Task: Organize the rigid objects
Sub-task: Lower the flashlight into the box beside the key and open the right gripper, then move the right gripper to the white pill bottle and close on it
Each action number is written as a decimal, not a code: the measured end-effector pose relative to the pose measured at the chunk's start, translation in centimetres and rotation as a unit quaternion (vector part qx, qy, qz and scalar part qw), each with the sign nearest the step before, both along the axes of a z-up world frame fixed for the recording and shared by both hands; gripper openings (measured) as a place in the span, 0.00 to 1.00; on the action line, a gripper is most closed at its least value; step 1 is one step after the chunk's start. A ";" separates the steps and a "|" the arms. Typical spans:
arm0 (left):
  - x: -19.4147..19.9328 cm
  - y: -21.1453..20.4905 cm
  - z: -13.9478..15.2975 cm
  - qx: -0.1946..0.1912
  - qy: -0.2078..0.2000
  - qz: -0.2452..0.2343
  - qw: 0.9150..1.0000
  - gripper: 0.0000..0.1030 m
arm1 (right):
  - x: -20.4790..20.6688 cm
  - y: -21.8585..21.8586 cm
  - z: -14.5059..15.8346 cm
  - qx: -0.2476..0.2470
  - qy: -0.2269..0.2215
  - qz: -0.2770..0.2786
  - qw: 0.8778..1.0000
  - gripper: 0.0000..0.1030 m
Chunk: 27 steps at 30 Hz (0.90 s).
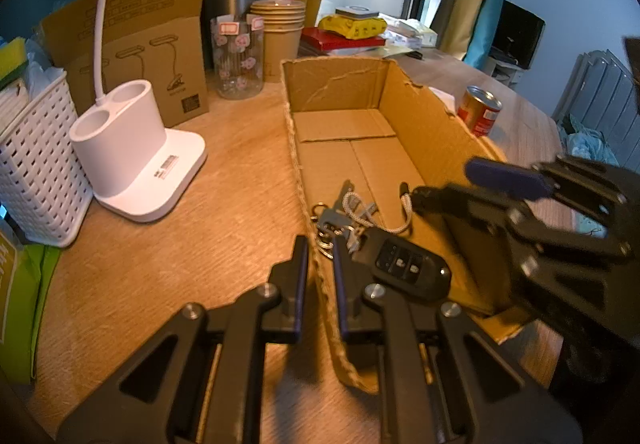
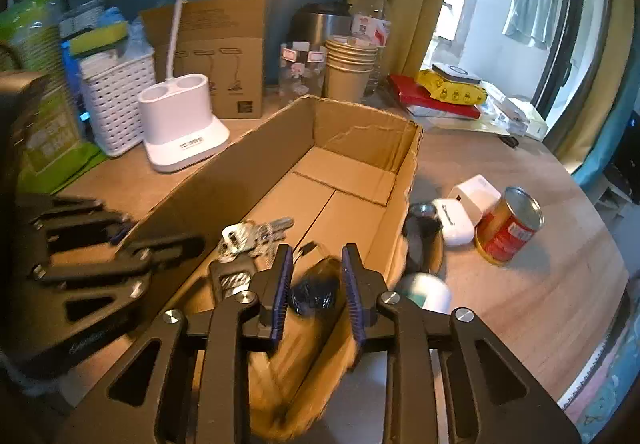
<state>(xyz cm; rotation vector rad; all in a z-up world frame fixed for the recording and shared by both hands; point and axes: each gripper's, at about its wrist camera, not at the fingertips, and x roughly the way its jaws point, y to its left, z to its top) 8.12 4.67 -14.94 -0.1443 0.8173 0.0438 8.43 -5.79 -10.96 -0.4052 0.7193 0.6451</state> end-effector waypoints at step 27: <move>0.0 -0.1 0.0 -0.001 0.000 0.000 1.000 0.12 | 1.8 -8.0 3.5 0.109 -0.007 -0.091 0.990 0.58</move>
